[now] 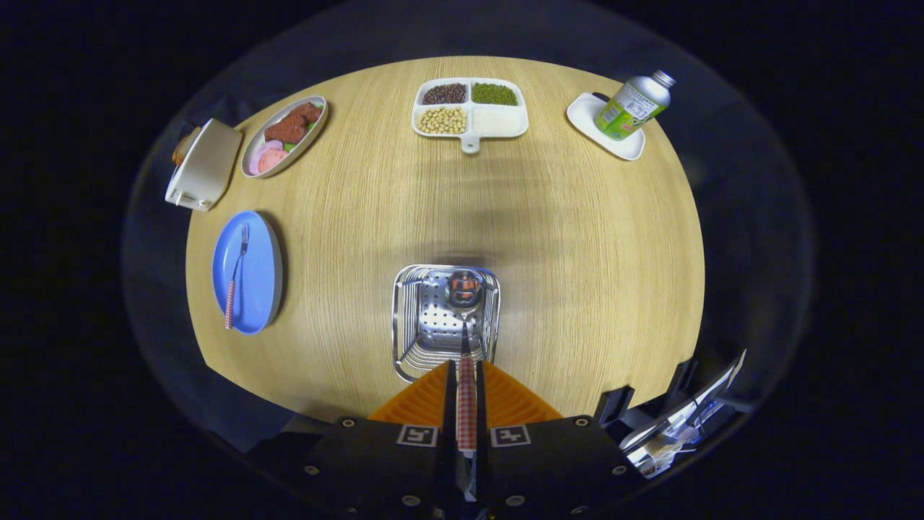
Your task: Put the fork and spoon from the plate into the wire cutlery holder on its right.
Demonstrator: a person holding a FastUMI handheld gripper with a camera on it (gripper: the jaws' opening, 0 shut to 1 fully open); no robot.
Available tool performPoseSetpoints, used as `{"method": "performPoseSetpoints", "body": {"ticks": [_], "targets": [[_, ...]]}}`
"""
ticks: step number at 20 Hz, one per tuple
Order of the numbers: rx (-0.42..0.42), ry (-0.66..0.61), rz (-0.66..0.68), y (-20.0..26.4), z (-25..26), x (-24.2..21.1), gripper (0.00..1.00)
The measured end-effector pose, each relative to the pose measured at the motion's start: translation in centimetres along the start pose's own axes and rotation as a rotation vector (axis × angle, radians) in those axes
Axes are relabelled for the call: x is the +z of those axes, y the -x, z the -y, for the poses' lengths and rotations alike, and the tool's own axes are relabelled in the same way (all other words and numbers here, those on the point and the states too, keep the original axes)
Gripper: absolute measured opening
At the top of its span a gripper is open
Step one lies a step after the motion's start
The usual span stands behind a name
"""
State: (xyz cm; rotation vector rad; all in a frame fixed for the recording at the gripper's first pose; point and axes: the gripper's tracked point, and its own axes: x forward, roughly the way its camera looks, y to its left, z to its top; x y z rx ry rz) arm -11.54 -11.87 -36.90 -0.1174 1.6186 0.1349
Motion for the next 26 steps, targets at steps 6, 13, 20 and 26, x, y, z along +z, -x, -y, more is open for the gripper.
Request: {"method": "performPoseSetpoints", "body": {"ticks": [6, 13, 20, 26], "targets": [[-0.048, -0.081, 0.389, 5.3, 1.4, 6.1, 0.12], [-0.052, -0.124, 0.887, 16.6, 1.1, 11.8, 0.18], [-0.087, -0.104, 1.309, 29.2, 0.7, 13.3, 0.47], [-0.107, -0.060, 1.498, 35.2, -1.1, 13.3, 0.89]]}}
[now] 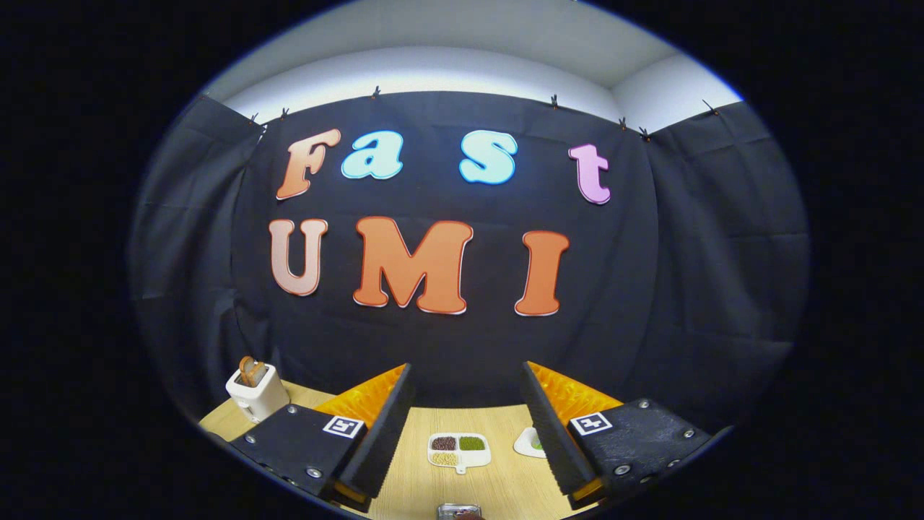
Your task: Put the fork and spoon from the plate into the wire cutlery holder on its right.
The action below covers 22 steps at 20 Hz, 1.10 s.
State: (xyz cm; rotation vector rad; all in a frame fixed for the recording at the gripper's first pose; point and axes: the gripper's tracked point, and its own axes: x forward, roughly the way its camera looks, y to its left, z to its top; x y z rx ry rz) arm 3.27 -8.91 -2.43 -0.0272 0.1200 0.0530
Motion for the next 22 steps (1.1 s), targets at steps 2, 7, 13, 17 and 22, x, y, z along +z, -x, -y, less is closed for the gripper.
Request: {"method": "performPoseSetpoints", "body": {"ticks": [2, 7, 13, 17, 22], "targets": [[0.000, -0.007, 0.056, 0.4, -0.4, 1.5, 0.94], [0.018, -0.029, 0.177, 1.2, -1.7, 4.9, 0.96], [0.130, -0.018, 0.249, 2.2, -7.4, 5.6, 0.96], [0.185, -0.046, 0.229, 2.7, -11.0, 4.9, 0.95], [0.257, -0.098, 0.241, 2.8, -14.9, 5.7, 0.95]]}}
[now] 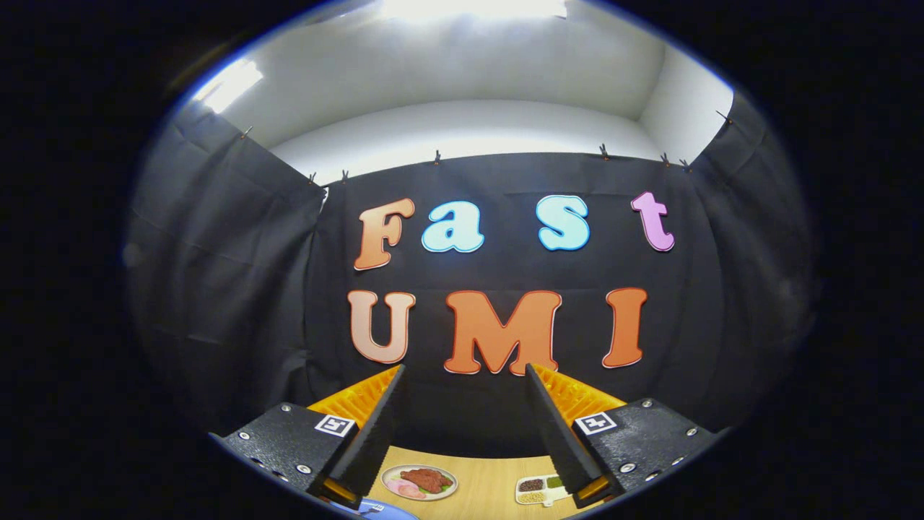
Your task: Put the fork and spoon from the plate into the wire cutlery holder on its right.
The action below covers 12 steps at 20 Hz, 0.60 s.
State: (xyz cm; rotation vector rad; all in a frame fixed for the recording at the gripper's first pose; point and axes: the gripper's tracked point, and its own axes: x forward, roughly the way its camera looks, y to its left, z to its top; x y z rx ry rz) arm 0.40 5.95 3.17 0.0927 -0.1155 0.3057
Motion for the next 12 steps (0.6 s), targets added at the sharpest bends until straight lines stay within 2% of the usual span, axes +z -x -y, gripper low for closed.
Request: {"method": "performPoseSetpoints", "body": {"ticks": [12], "targets": [[0.054, -0.024, -0.120, -1.3, -8.2, -5.3, 0.96]]}}
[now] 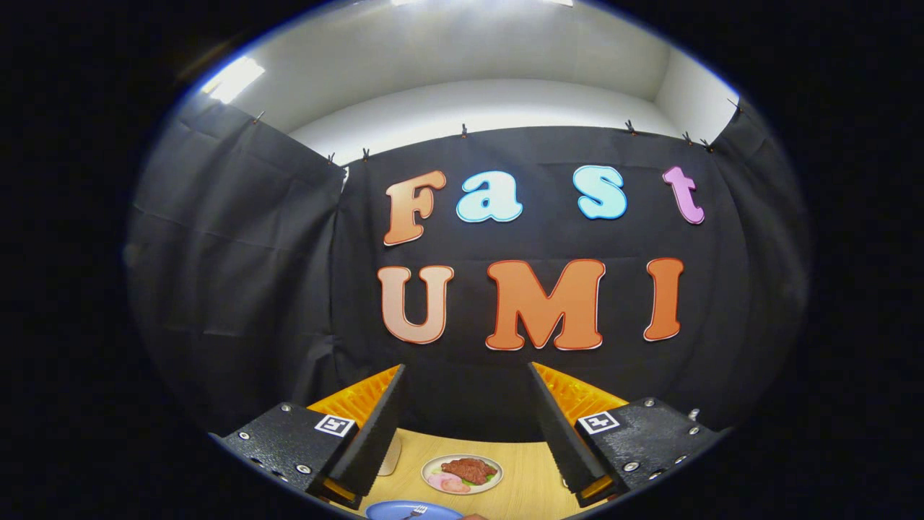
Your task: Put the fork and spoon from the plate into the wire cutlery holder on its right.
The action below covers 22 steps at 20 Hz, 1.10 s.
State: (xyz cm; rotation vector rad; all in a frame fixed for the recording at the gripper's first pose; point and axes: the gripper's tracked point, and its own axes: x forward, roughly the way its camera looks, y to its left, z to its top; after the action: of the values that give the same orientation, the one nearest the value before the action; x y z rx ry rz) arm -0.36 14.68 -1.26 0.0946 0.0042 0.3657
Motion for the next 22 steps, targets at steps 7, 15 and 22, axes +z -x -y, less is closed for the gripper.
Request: {"method": "performPoseSetpoints", "body": {"ticks": [7, 15, 22], "targets": [[0.016, -0.023, -0.187, 0.5, -3.0, -8.4, 0.97], [0.046, -0.015, -0.609, 3.6, -7.2, -24.9, 0.97], [0.021, -0.047, -0.935, 8.3, -9.1, -36.1, 0.88]]}}
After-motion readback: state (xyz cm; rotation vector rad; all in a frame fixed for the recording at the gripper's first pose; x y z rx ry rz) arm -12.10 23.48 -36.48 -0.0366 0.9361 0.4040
